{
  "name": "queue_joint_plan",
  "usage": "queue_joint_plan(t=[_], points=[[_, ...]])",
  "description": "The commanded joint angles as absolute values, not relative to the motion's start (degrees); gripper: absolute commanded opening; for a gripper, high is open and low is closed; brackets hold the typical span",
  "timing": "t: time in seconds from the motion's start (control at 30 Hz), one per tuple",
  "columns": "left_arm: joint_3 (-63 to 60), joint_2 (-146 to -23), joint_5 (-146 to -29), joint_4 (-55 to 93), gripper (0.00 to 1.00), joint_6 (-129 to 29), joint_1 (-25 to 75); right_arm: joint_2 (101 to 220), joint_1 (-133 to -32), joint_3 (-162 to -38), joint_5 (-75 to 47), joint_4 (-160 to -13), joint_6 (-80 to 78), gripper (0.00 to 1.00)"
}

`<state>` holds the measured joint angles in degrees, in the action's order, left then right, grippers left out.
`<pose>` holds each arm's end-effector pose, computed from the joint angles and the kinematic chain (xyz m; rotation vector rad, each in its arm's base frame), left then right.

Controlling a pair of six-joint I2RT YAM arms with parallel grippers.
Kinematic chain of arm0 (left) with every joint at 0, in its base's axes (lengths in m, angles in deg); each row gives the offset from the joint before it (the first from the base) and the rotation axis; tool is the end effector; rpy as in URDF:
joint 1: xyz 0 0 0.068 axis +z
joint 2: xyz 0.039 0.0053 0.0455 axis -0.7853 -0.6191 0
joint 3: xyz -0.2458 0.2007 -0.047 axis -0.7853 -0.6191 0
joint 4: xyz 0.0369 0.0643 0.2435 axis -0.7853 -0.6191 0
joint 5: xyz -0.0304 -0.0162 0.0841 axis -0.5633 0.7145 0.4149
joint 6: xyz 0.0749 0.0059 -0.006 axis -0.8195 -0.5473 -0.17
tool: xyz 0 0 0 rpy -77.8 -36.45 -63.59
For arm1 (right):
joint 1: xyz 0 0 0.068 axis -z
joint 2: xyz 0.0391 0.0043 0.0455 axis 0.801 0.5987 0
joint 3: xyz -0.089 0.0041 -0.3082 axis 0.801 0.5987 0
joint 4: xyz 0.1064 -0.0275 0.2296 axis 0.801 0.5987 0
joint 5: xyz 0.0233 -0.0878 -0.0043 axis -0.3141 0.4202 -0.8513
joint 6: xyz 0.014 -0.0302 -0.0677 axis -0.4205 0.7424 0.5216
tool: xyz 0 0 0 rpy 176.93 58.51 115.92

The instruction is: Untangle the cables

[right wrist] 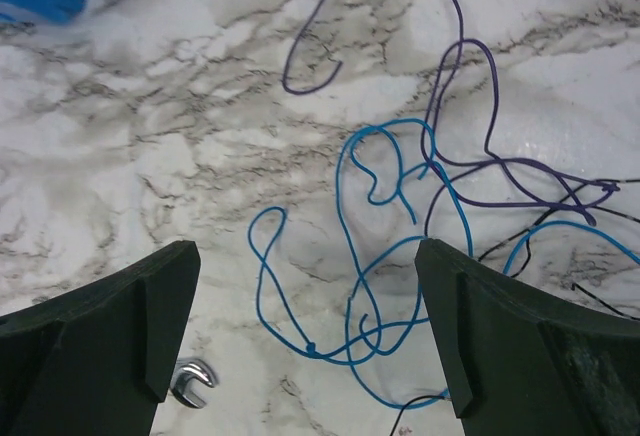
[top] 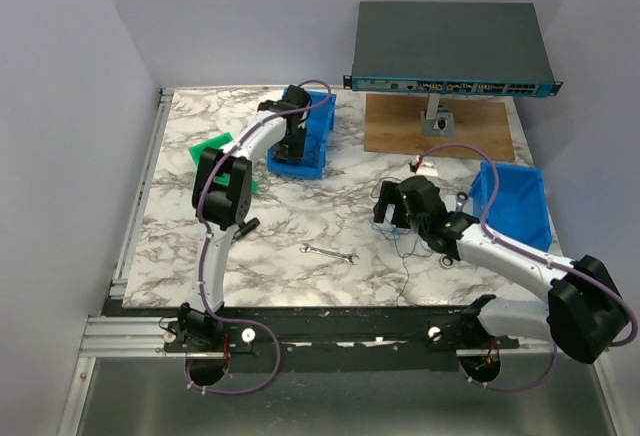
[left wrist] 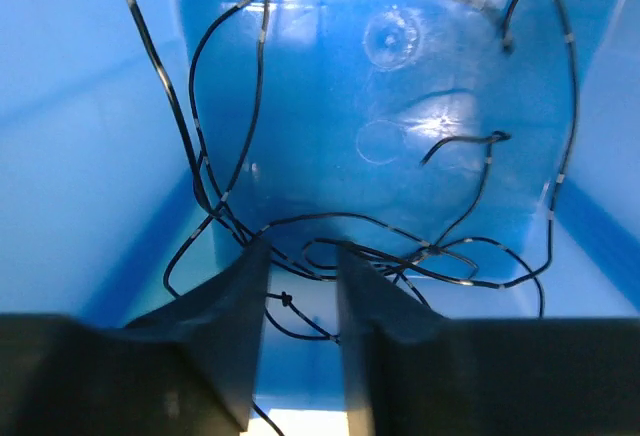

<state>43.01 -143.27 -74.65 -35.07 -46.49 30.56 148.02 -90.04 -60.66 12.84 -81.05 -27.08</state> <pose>0.4979 -0.1875 0.1913 0.1186 2.7801 -0.0498 0.2077 0.1294 0.2473 0.1021 2.2062 0.3102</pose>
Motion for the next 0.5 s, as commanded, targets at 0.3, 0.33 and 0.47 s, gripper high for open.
queue_joint_plan(t=[0.3, 0.33, 0.47], points=[[30.1, -121.4, -74.4, -22.9, 0.56, -45.4, 28.5, 151.3, -82.1, -65.9, 19.9, -67.6, -32.1, 1.0], [29.1, -120.2, -74.5, -22.6, 0.57, -44.5, 28.3, 151.6, -81.6, -66.0, 20.7, -67.4, -32.0, 1.0], [17.4, -110.6, -75.7, -15.2, 0.8, -41.2, 27.4, 152.5, -80.0, -66.3, 21.1, -68.8, -31.0, 0.97]])
